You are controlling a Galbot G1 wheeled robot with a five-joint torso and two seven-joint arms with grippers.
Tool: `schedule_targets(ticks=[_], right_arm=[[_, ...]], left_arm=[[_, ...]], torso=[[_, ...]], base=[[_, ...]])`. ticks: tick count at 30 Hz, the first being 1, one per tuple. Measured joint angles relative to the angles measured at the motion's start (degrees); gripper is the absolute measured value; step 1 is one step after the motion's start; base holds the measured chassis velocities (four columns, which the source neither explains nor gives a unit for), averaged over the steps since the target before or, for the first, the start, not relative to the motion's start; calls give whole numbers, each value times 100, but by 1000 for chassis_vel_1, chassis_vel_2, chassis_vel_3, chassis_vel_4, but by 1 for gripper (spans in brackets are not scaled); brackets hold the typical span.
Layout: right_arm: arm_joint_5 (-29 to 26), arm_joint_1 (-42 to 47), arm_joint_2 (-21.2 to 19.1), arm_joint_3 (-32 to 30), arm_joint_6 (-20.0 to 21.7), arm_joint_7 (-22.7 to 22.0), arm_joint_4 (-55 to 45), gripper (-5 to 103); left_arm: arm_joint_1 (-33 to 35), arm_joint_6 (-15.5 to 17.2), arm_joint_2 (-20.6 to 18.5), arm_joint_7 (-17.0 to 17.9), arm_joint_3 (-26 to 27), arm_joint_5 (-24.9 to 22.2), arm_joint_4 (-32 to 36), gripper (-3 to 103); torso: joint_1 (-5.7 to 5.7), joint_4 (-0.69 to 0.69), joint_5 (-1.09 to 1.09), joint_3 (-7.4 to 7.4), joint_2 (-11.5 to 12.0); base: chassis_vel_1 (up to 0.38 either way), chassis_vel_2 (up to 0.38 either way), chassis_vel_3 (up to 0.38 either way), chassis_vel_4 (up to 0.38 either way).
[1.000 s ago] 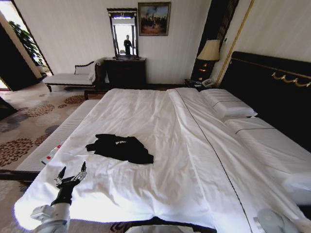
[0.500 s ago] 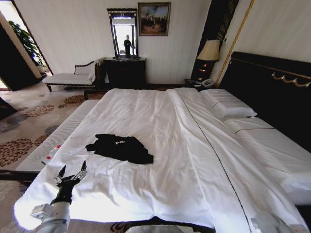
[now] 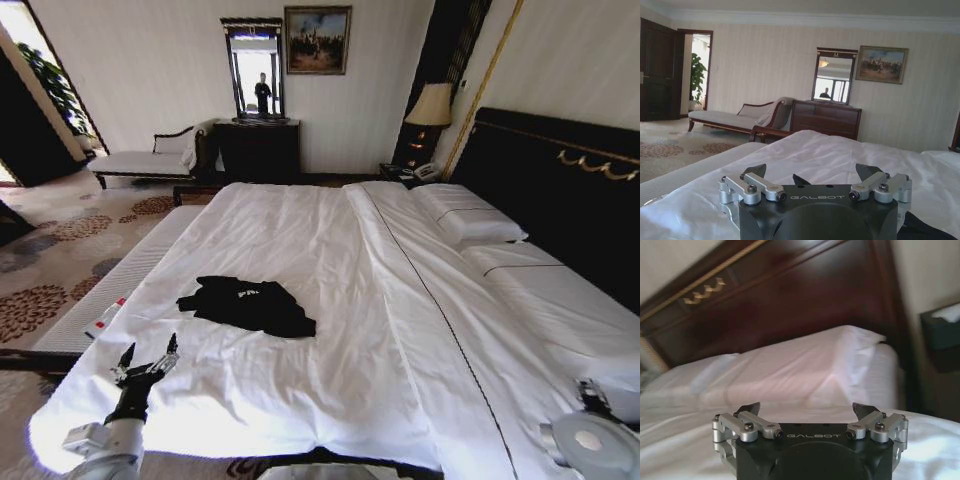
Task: Fold the clothes on the bed.
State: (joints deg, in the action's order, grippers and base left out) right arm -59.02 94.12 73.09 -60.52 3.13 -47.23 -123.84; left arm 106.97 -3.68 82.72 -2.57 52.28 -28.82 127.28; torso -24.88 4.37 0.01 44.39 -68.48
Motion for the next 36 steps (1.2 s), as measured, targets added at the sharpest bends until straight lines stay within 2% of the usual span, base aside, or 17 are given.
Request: schedule_targets(ticks=[1, 3, 5, 7, 8, 9, 11, 13, 14, 16, 19, 22, 27, 29, 30, 32, 36], right_arm=[[0, 0, 0, 0, 0, 0, 0, 100], [161, -40, -46, 354, -143, 788, 51, 100], [146, -174, -129, 809, -260, 2203, 116, 100], [143, -210, -144, 881, -262, 2465, 137, 100], [176, -316, -209, 1068, -263, 3121, 196, 100], [228, -385, -254, 1176, -263, 3405, 223, 100], [236, -396, -262, 1195, -263, 3443, 228, 100], [768, -792, -606, 1784, -244, 4628, 411, 100], [935, -857, -703, 1895, -237, 4827, 437, 100], [1024, -885, -762, 1950, -230, 4937, 444, 100], [1629, -817, -967, 2027, -50, 5494, 275, 100], [2059, -592, -981, 1962, 63, 5719, -52, 100], [2880, -283, -841, 1813, 68, 5576, -590, 100], [3611, -173, -706, 1728, -233, 5520, -743, 100], [3611, -173, -706, 1728, -233, 5520, -743, 100], [4140, -56, -556, 1725, -461, 5404, -770, 100], [4242, 293, -264, 1869, -532, 5118, -804, 100]], left_arm=[[0, 0, 0, 0, 0, 0, 0, 100], [37, 34, 26, 0, -27, -1, 104, 100], [115, 57, 54, 4, -36, 14, 249, 100], [133, 59, 57, 5, -37, 14, 275, 100], [185, 62, 69, 8, -37, 14, 348, 100], [215, 62, 77, 7, -39, 14, 383, 100], [220, 62, 78, 8, -39, 14, 388, 100], [378, 93, 137, 12, -94, 28, 576, 100], [415, 116, 151, 10, -133, 55, 620, 100], [434, 126, 159, 8, -159, 81, 645, 100], [526, 137, 221, -41, -366, 294, 804, 100], [565, 143, 236, -84, -485, 336, 947, 100], [493, 479, 198, -80, -577, 181, 1243, 100], [324, 811, 118, -26, -578, 148, 1397, 100], [324, 811, 118, -26, -578, 148, 1397, 100], [158, 981, 43, -3, -568, 220, 1455, 100], [9, 1104, -12, 3, -522, 227, 1519, 100]], torso=[[0, 0, 0, 0, 0], [0, 0, 1, 0, 0], [0, 0, -1, 0, 0], [0, 0, -1, 0, 0], [0, 2, -1, 0, 0], [0, 1, -1, 0, 0], [0, 1, -2, 0, 0], [0, -1, -1, 0, 0], [0, -1, -1, 0, 0], [0, 0, 0, 0, 0], [0, 1, -2, 0, 1], [0, 3, -1, 0, 1], [1, 2, -2, 0, 1], [0, 1, -2, 0, 1], [0, 1, -2, 0, 1], [0, 0, -2, 0, 1], [0, 2, -1, 0, 1]], base=[[0, 0, 0, 0], [0, 0, 0, 0], [0, 0, 0, 0], [0, 0, 0, 0], [0, 0, 0, 0], [0, 0, 0, 0], [0, 0, 0, 0], [0, 0, 0, 0], [0, 0, 0, 0], [0, 0, 0, 0], [0, 0, 0, 0], [0, 0, 0, 0], [0, 0, 0, 0], [0, 0, 0, 0], [0, 0, 0, 0], [0, 0, 0, 0], [0, 0, 0, 0]])
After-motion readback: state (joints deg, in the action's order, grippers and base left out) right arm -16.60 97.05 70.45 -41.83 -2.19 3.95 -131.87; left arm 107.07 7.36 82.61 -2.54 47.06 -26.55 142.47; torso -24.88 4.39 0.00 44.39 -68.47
